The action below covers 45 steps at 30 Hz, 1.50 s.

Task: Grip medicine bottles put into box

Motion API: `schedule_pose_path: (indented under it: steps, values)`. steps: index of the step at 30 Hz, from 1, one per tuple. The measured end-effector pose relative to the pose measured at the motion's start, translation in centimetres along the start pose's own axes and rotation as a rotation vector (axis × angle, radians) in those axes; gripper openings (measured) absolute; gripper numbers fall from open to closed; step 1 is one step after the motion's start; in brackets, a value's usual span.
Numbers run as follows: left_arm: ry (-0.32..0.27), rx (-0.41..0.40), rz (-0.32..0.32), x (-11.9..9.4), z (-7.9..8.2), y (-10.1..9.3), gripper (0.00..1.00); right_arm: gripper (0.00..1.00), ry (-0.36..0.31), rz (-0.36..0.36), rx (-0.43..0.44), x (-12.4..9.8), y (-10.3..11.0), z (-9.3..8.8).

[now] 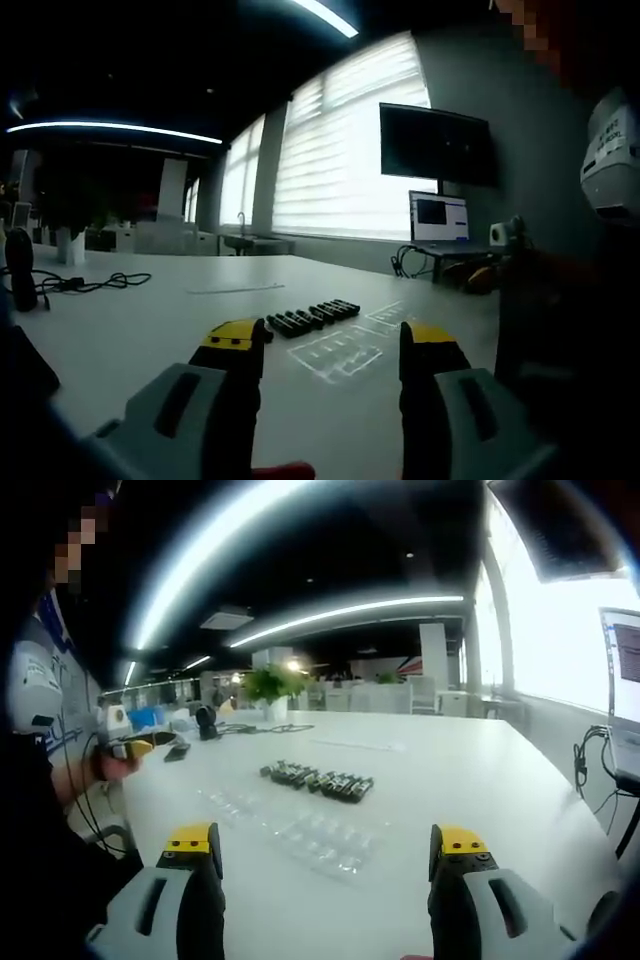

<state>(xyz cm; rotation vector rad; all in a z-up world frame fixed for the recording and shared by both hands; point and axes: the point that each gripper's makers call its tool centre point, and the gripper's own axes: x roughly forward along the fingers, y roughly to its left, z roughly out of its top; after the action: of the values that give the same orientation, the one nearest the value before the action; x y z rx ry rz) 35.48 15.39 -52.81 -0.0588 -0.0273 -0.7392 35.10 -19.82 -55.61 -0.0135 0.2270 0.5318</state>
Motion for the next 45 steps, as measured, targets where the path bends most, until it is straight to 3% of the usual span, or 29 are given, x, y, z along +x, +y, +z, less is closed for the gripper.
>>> schedule_pose_path:
  steps: [13, 22, 26, 33, 39, 42, 45]
  values:
    - [-0.001, 0.001, -0.013, 0.7, -0.1, -0.4, 0.47, 0.8, -0.006, -0.001, 0.0, 0.2, 0.1, 0.1]
    - [-0.002, -0.014, -0.024, 1.4, -0.5, -0.1, 0.47, 0.74, -0.016, 0.009, 0.017, 0.5, 0.7, 0.2]
    - [-0.013, -0.023, -0.052, 2.0, -0.7, -0.4, 0.47, 0.67, -0.082, -0.026, 0.079, 0.6, 0.3, 1.1]
    - [-0.024, 0.0, -0.067, 3.0, -1.0, 0.1, 0.44, 0.68, -0.12, -0.044, 0.134, 0.9, 0.6, 1.3]
    - [-0.04, -0.003, -0.077, 3.9, -1.8, 1.0, 0.45, 0.59, -0.1, -0.073, 0.128, 2.0, 0.0, 1.8]
    - [-0.041, -0.004, -0.091, 4.3, -2.2, 1.0, 0.48, 0.47, -0.11, -0.087, 0.165, 2.3, -0.3, 2.3]
    - [-0.025, 0.003, -0.093, 4.9, -3.0, 1.3, 0.47, 0.52, -0.09, -0.091, 0.127, 3.0, -0.5, 2.4]
